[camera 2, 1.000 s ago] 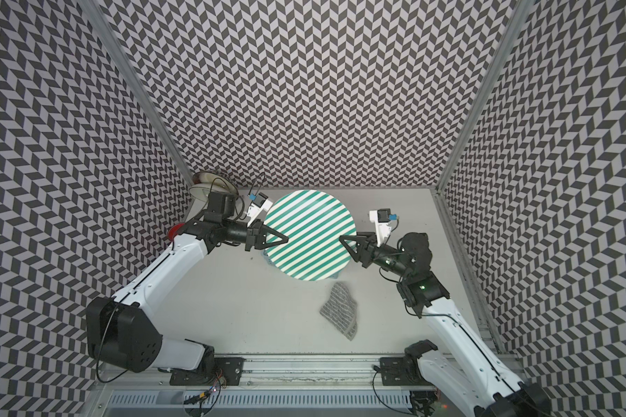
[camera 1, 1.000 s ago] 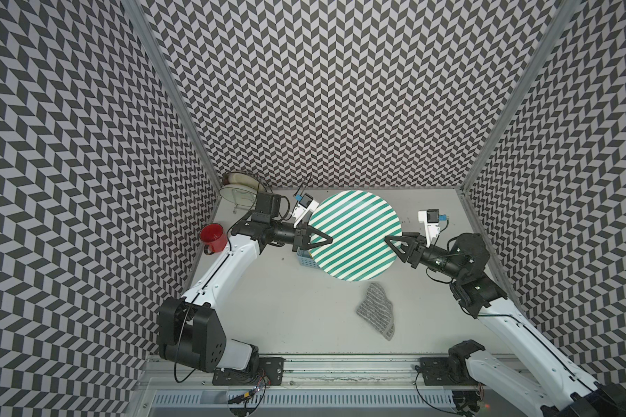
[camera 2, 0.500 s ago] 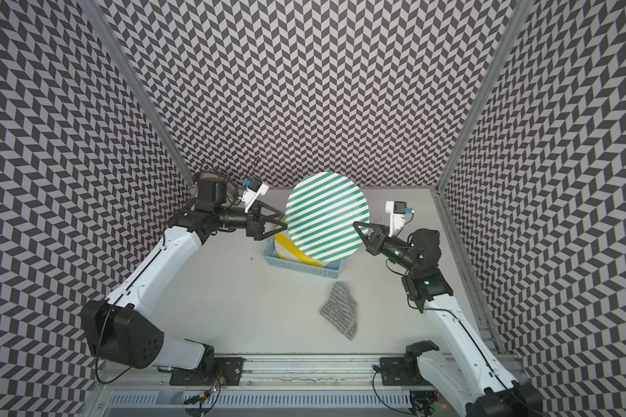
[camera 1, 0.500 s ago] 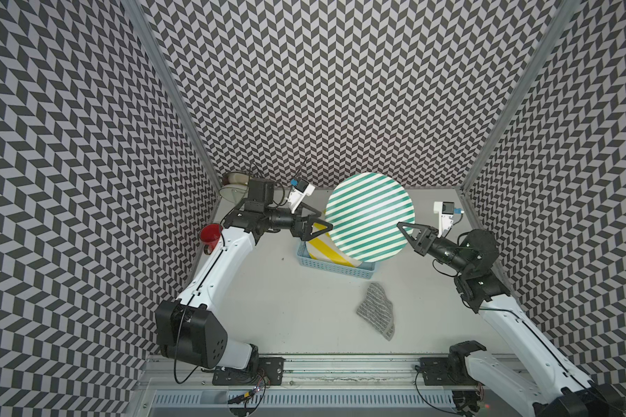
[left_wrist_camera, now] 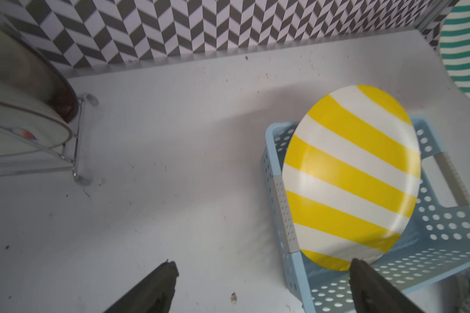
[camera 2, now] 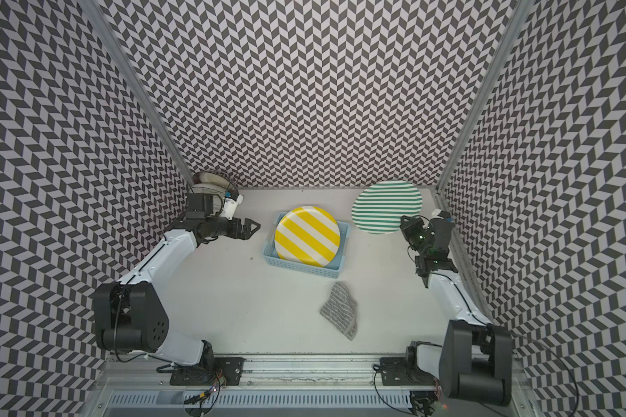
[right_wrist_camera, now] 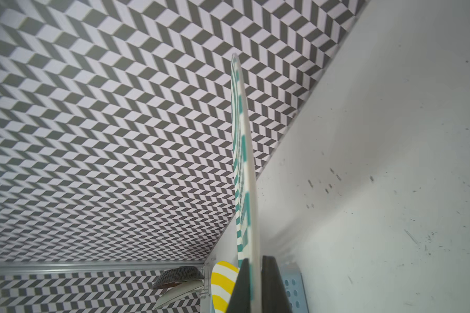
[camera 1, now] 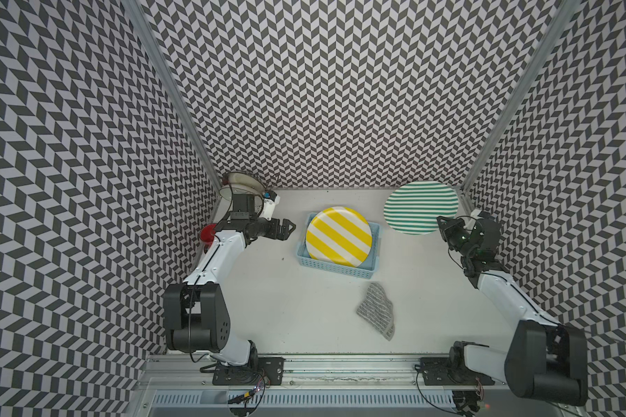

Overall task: Wipe the wet plate dry
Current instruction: Place the plate at the center of the board.

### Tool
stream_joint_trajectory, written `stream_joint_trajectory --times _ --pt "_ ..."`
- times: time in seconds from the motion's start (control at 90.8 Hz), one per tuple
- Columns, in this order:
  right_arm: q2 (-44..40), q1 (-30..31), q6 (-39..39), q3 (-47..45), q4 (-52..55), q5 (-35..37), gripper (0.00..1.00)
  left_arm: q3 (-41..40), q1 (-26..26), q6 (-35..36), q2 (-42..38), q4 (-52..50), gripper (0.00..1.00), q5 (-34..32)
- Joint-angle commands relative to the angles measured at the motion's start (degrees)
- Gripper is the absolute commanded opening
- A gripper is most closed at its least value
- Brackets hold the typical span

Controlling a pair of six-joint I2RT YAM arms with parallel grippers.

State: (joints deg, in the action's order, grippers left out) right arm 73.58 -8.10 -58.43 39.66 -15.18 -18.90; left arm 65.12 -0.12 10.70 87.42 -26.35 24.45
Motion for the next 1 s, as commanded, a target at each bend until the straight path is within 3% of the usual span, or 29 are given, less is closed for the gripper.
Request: stream_joint_trajectory --times 0.0,0.264,0.562,0.705,0.837,0.991 --pt "4.5 -1.3 -2.5 2.0 -10.8 0.7 0.00 -3.8 2.0 2.4 -2.5 4.8 1.00 -3.5" --pt "17.3 -3.7 -0.9 6.5 -13.7 -0.7 0.00 -8.5 3.0 0.7 -2.7 8.5 1.00 -3.1" --pt "28.2 -3.8 -1.1 8.5 -15.6 -1.3 0.00 -9.9 2.8 -0.5 -1.3 8.9 1.00 1.8" --pt "32.4 -3.9 -0.4 10.0 -14.4 -1.8 0.13 -10.4 2.8 -0.8 -1.2 9.4 1.00 2.5" --pt "32.9 -4.1 0.5 9.5 -12.3 -0.9 0.34 -10.6 2.8 -1.0 -1.2 9.4 1.00 3.5" --pt "31.4 -4.4 2.4 9.0 -7.8 0.2 0.51 -10.5 2.7 -1.5 -0.5 9.5 0.99 3.9"
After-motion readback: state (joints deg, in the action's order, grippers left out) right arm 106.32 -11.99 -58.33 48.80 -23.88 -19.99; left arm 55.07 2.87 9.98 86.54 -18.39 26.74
